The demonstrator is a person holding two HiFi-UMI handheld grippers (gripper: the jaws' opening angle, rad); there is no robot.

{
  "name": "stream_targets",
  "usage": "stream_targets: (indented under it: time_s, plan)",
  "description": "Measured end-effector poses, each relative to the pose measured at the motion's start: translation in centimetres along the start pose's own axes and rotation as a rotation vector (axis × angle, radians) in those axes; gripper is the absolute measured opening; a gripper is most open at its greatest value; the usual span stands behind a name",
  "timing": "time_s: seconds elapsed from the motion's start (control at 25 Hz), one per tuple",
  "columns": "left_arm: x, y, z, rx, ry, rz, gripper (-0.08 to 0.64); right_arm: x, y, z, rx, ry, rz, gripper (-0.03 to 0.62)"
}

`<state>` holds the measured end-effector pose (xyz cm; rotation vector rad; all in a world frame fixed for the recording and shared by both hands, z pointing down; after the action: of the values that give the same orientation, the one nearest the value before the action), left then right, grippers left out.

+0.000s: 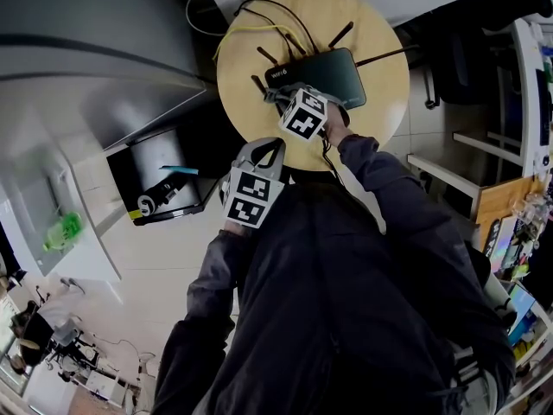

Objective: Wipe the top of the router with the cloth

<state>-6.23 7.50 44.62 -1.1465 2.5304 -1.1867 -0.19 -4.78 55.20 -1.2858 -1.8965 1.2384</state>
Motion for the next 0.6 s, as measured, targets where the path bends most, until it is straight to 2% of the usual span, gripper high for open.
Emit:
stream_targets:
  time_s: [0.32, 0.6]
  plan:
    - [-0.1, -0.3, 0.4, -0.002, -0.018, -0.008, 0.000, -3.0, 1.3, -2.7, 0.030, -0.042, -0.039, 0.037]
    - [-0.2, -0.6, 0.7, 0.001, -0.029, -0.019, 0.000, -7.3, 3.4, -6.5, 0.057, -0.130, -0.098, 0.037]
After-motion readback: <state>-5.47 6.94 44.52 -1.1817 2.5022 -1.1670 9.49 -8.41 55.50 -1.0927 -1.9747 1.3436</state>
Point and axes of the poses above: the fingertips, and each gripper's own axes: y backward along the fingers, x to its left, z out of its top, the point moved 8 cm from there along y, backward along the fingers, and after that the axes turned 7 degrees about -y, right-handed, at the moved point
